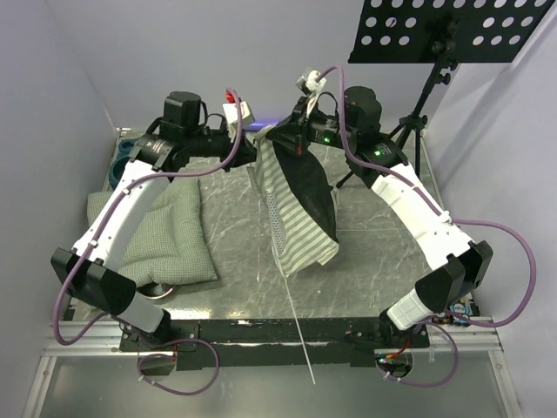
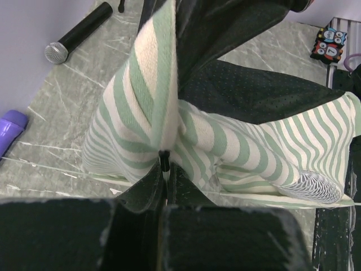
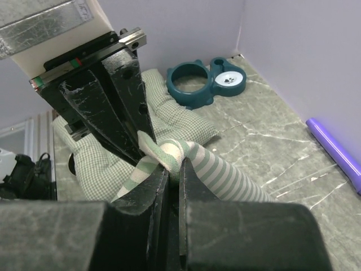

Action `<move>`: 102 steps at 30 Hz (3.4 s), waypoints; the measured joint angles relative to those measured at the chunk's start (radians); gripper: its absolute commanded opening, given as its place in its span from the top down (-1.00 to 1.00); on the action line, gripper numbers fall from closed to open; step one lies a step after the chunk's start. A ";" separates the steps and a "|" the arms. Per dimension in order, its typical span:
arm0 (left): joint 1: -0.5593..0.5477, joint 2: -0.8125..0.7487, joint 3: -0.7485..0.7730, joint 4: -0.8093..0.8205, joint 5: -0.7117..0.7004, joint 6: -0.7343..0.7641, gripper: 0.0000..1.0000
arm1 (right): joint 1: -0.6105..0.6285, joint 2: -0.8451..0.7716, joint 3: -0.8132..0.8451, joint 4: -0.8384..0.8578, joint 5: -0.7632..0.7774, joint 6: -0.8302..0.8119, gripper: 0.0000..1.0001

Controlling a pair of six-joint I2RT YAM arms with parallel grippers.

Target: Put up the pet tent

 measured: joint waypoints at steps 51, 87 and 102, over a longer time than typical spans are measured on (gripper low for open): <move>-0.023 -0.133 -0.188 0.164 -0.049 -0.027 0.99 | 0.043 -0.048 -0.074 -0.286 -0.039 -0.257 0.27; 0.007 -0.221 -0.379 0.338 0.013 -0.046 0.42 | 0.050 -0.006 -0.008 -0.312 -0.038 -0.323 1.00; 0.174 -0.349 -0.711 0.776 0.203 -0.262 0.20 | 0.044 -0.026 -0.007 -0.295 -0.039 -0.307 1.00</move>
